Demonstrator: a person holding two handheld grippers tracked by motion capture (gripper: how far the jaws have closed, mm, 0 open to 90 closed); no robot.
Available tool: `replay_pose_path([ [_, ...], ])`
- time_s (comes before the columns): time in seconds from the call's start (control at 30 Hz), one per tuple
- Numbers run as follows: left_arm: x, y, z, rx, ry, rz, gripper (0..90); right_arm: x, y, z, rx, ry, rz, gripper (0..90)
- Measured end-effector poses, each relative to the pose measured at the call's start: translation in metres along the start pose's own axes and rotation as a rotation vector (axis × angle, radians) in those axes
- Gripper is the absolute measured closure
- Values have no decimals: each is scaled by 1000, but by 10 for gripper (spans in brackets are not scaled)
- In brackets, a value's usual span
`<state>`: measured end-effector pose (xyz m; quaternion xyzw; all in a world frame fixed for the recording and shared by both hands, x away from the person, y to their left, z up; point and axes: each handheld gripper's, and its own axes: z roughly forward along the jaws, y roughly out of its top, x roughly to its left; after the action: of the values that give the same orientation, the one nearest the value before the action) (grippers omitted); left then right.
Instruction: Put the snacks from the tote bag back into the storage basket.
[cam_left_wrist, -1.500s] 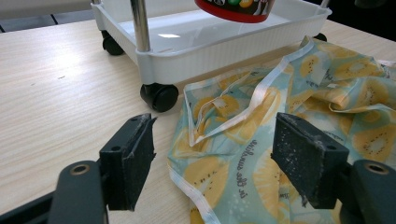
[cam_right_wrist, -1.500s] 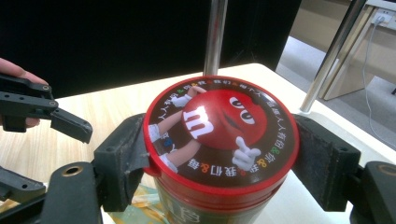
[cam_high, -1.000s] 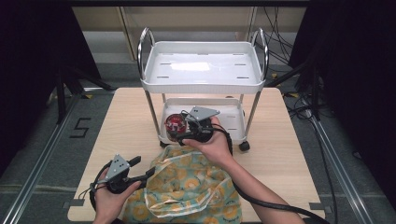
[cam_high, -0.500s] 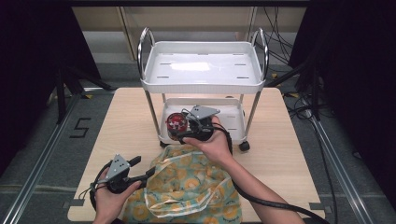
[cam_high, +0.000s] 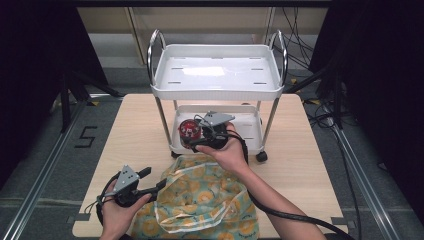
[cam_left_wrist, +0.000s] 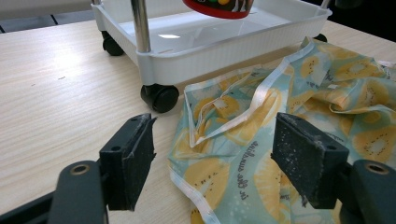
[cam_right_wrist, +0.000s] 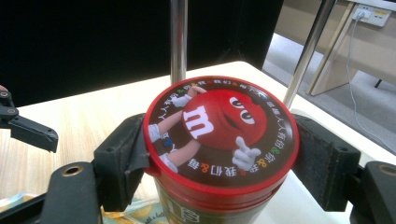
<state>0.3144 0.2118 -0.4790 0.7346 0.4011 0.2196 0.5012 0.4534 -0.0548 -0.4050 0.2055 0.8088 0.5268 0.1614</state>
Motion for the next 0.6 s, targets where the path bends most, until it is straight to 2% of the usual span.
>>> replay_pose_path([
  [0.03, 1, 0, 0, -1, -2, 7, 290, -1, 0, 1, -15, -8, -13, 261],
  [0.07, 0, 0, 0, 0, 2, -2, 290, -1, 1, 2, -17, -6, -17, 261],
  [0.1, 1, 0, 0, -1, 2, -1, 290, 0, 1, 2, -19, -1, -2, 261],
  [0.13, 1, 0, 0, -1, 2, -1, 290, 0, 2, 1, 6, -7, 5, 261],
  [0.2, 1, 0, 0, -1, 1, -1, 290, 0, 2, 2, 5, 3, 5, 261],
  [0.23, 1, 0, 0, 0, 2, 0, 289, -2, 2, 2, -8, -7, -11, 261],
  [0.37, 1, 0, 0, -2, -3, 4, 290, -2, 2, 3, 3, -1, 6, 261],
  [0.4, 0, 0, 0, 0, 2, -2, 289, -3, 2, 5, -17, -3, -8, 261],
  [0.5, 1, 0, -1, 0, 2, 1, 290, -4, 3, 5, -3, -30, -19, 261],
  [0.57, 1, 0, -1, -2, 1, -2, 290, -4, 3, 5, 6, -31, -15, 261],
  [0.6, 1, 0, -1, -2, 1, -1, 289, -3, 3, 6, -10, -20, -9, 261],
])
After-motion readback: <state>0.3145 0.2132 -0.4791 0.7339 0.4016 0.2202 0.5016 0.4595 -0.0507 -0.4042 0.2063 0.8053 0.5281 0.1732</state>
